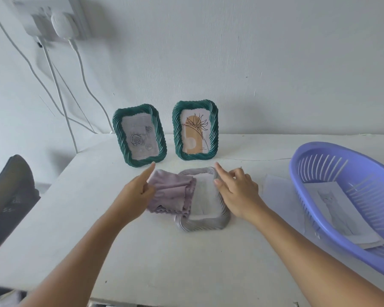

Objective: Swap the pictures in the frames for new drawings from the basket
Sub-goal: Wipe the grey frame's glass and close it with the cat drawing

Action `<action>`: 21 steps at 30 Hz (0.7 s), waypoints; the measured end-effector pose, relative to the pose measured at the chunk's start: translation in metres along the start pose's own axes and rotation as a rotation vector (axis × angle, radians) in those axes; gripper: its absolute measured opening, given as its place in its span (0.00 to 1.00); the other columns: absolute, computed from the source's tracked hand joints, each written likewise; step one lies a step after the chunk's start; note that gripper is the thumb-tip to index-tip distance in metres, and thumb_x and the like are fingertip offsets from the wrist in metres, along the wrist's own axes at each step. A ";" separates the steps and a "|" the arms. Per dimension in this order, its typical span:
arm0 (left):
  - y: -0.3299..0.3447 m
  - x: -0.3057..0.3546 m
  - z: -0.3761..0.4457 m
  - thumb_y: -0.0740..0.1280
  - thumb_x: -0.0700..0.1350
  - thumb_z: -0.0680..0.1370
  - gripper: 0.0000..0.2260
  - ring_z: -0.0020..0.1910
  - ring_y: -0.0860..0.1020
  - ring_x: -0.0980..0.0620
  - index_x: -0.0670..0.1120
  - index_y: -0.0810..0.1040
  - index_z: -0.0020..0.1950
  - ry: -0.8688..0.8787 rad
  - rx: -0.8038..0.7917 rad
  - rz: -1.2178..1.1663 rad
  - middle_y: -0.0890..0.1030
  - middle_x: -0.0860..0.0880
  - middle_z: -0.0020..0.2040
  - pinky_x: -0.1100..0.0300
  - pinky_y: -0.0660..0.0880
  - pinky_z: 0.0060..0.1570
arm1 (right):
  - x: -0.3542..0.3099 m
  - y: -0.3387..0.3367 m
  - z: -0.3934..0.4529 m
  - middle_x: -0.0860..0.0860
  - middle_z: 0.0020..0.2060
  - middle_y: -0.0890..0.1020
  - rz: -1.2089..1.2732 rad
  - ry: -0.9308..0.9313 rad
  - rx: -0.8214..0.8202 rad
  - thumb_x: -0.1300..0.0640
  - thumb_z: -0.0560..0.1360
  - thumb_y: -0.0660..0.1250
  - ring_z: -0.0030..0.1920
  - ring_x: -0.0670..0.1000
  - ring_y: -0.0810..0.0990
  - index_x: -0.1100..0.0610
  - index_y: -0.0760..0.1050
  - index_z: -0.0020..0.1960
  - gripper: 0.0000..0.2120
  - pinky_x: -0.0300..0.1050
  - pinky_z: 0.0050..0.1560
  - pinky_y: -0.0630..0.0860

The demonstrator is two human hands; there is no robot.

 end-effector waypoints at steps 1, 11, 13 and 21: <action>-0.009 -0.011 -0.003 0.61 0.43 0.82 0.28 0.33 0.70 0.54 0.61 0.59 0.80 -0.021 0.012 0.022 0.72 0.50 0.35 0.61 0.70 0.36 | 0.000 0.003 0.001 0.50 0.61 0.69 -0.015 0.005 -0.015 0.40 0.84 0.49 0.63 0.56 0.70 0.37 0.51 0.81 0.25 0.54 0.67 0.66; -0.051 -0.078 -0.015 0.60 0.42 0.82 0.28 0.40 0.75 0.49 0.57 0.59 0.82 -0.151 0.045 0.243 0.75 0.47 0.40 0.54 0.71 0.41 | 0.000 0.014 0.003 0.50 0.61 0.69 -0.147 0.022 0.009 0.41 0.84 0.53 0.62 0.56 0.71 0.38 0.55 0.80 0.25 0.53 0.65 0.67; -0.050 -0.078 -0.014 0.60 0.44 0.82 0.28 0.44 0.76 0.46 0.57 0.59 0.82 -0.169 0.043 0.281 0.75 0.47 0.43 0.52 0.73 0.46 | 0.000 0.014 0.002 0.50 0.61 0.69 -0.154 0.021 0.018 0.41 0.84 0.53 0.61 0.57 0.71 0.38 0.57 0.80 0.25 0.52 0.65 0.67; -0.027 -0.021 -0.011 0.63 0.50 0.81 0.30 0.60 0.72 0.41 0.55 0.56 0.82 -0.047 0.186 0.389 0.74 0.45 0.59 0.47 0.73 0.56 | -0.002 0.010 0.000 0.51 0.64 0.68 -0.114 0.049 -0.033 0.38 0.83 0.52 0.65 0.57 0.69 0.42 0.51 0.81 0.29 0.54 0.68 0.65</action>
Point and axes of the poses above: each hand's wrist, its own z-axis towards the middle knuckle, its own y-axis out of the palm, x = y × z, the point moved 2 cm from there along z, towards the middle knuckle
